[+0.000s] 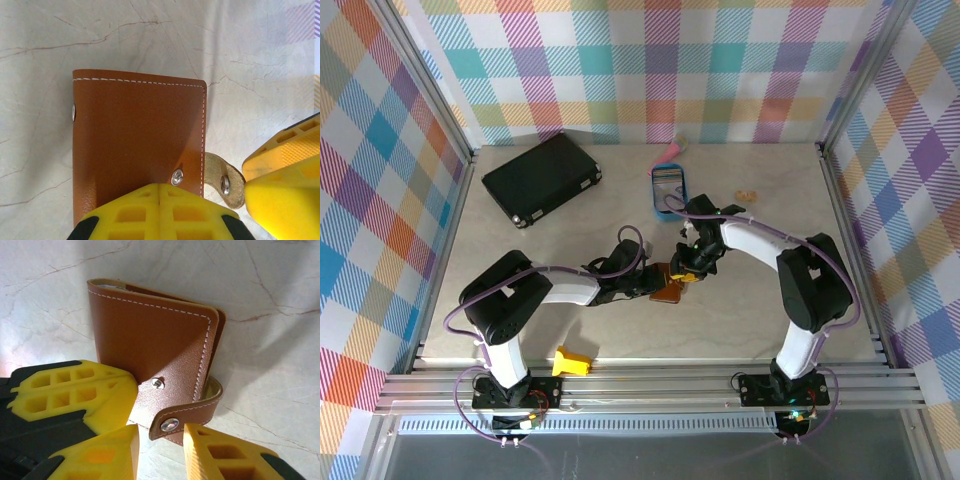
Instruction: Put the credit cards into the card holder
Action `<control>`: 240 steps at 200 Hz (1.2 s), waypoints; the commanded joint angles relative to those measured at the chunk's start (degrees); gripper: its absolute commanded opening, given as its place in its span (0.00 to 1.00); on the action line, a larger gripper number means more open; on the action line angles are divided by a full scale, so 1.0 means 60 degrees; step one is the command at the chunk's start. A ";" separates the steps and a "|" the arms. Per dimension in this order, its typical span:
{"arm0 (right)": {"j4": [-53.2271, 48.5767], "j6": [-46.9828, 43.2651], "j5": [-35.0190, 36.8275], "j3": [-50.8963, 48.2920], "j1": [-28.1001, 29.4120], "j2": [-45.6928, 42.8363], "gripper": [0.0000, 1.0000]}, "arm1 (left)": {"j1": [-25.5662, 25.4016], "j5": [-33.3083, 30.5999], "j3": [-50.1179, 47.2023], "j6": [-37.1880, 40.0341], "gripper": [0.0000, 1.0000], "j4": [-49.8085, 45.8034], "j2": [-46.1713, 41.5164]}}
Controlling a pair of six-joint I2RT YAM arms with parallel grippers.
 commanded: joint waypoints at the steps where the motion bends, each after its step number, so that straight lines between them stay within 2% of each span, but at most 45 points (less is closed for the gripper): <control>1: -0.0492 -0.0080 0.0202 0.0326 0.0104 0.0210 0.29 | -0.0094 -0.0247 -0.0287 -0.0061 0.00 -0.0204 0.0228; 25: -0.0501 -0.0030 0.0208 0.0395 0.0182 0.0255 0.28 | -0.0095 -0.0227 -0.0298 -0.0054 0.00 -0.0171 0.0254; 61: -0.0552 0.0081 0.0331 0.0487 0.0253 0.0295 0.21 | -0.0092 -0.0128 -0.0297 -0.0039 0.00 -0.0156 0.0315; 117: -0.0612 0.0136 0.0387 0.0534 0.0309 0.0206 0.00 | -0.0087 -0.0007 -0.0323 0.0040 0.00 -0.0171 0.0327; 240: -0.0042 0.0125 -0.0285 0.0830 0.0316 0.1112 0.00 | -0.0100 0.0041 -0.0322 0.0083 0.00 -0.0122 0.0404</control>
